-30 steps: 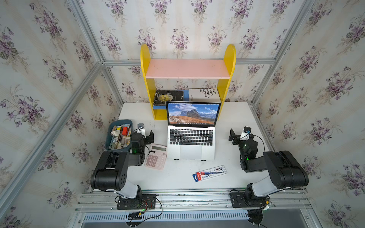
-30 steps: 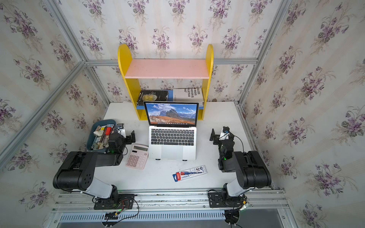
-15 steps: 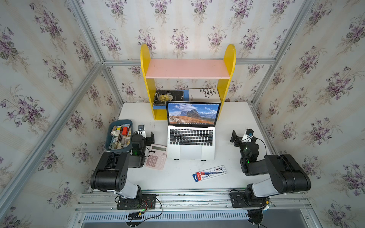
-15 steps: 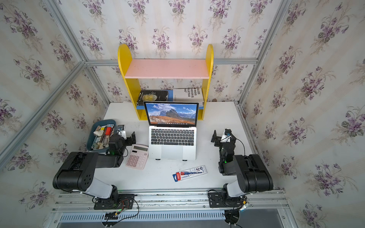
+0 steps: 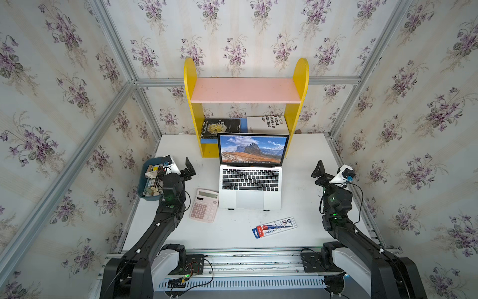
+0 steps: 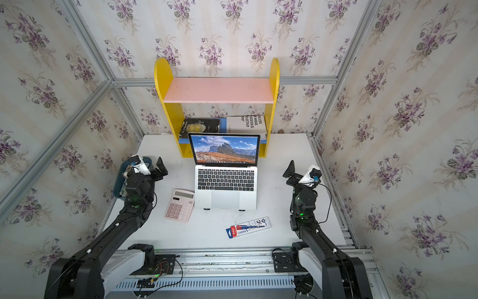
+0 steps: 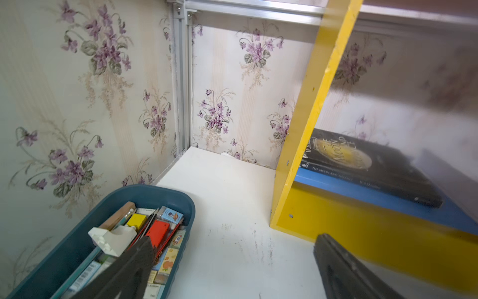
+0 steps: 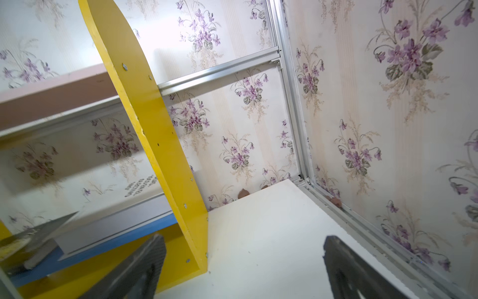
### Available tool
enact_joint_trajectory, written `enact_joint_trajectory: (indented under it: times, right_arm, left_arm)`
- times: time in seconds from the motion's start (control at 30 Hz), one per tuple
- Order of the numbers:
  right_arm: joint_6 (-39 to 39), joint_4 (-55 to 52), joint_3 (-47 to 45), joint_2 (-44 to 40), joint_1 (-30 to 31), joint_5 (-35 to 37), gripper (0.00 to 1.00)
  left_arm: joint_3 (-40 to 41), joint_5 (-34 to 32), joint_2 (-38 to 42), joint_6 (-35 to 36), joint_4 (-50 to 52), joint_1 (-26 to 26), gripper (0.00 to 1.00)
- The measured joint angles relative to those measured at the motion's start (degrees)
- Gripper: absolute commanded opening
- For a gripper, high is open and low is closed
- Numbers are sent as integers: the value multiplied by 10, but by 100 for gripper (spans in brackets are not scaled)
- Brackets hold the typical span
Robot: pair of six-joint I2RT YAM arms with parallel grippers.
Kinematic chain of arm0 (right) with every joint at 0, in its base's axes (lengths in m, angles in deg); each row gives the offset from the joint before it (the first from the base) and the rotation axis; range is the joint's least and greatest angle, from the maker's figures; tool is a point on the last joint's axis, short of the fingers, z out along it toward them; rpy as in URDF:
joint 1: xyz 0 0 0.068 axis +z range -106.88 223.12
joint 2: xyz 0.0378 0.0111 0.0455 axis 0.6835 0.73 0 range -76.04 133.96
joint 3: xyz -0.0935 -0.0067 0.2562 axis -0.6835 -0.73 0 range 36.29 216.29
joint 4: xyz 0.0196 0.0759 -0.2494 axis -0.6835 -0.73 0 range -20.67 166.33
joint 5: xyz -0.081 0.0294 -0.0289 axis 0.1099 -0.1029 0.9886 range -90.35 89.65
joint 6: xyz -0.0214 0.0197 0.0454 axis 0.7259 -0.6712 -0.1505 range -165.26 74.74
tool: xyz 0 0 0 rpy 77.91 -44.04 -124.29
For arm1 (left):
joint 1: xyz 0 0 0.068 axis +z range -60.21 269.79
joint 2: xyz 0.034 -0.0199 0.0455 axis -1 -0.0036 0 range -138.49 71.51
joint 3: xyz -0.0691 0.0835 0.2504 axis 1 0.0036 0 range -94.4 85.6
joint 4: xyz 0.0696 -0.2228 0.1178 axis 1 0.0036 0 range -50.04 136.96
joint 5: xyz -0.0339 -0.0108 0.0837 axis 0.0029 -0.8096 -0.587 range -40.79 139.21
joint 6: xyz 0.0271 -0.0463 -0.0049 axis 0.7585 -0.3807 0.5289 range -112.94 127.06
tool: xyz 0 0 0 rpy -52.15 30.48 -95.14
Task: Close the laptop lid and set it aside
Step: Close the lid of the laptop.
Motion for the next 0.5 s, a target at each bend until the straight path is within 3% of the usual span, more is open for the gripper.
enact_joint_trajectory:
  times: [0.27,0.4,0.5]
  right_arm:
    - [-135,-181,80,-45,0,-67,100]
    - [-153,-202,97,-34,0,-141,100]
    - [-156,-196,100,-13,0,-193,91]
  left_arm:
    - [-42,89,62,-148,192,5,98]
    - [-43,150,77,-184,234,5,99]
    - [-40,185,93,-196,247,5,100]
